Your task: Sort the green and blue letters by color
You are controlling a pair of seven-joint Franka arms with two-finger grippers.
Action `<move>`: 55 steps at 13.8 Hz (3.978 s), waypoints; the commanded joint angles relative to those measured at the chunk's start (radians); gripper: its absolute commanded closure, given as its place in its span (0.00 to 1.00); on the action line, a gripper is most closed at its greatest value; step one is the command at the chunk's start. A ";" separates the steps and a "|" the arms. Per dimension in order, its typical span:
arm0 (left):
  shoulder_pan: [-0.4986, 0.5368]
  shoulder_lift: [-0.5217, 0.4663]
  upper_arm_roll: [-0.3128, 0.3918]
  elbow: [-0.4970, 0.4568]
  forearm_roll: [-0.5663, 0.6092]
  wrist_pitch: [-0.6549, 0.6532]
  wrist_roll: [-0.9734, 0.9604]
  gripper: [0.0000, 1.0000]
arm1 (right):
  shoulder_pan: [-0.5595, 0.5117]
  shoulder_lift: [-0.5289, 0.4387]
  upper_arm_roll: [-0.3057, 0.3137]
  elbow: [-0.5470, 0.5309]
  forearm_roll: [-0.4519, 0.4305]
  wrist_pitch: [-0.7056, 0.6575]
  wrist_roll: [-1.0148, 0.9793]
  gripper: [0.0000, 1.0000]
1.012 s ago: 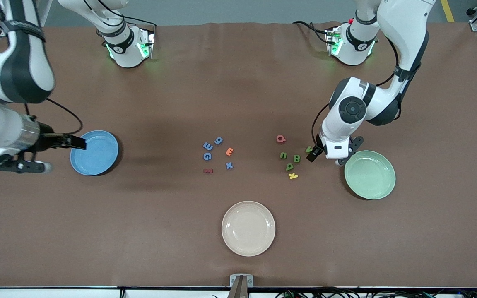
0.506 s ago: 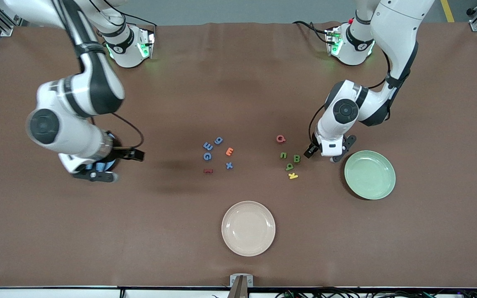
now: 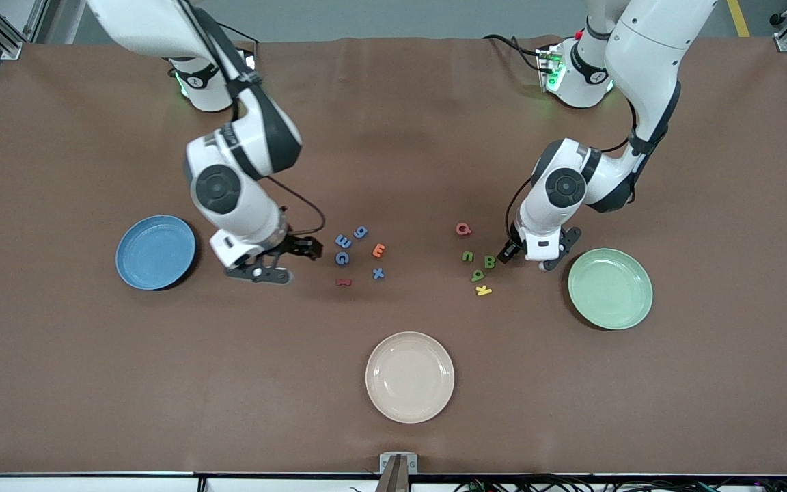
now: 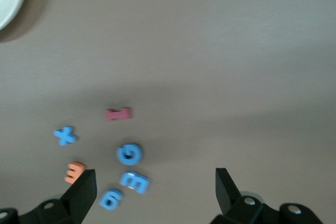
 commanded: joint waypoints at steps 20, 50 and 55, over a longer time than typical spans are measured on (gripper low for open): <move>0.453 -0.013 0.004 0.197 0.022 -0.238 0.936 1.00 | 0.122 0.273 -0.015 0.116 -0.080 0.112 0.108 0.17; 0.060 0.074 -0.118 0.229 0.189 -0.158 0.736 0.42 | -0.343 -0.056 -0.016 -0.216 -0.111 -0.032 -0.629 1.00; 0.048 0.110 -0.120 0.228 0.189 -0.121 0.728 0.42 | -0.524 -0.075 -0.016 -0.322 -0.111 0.077 -0.914 1.00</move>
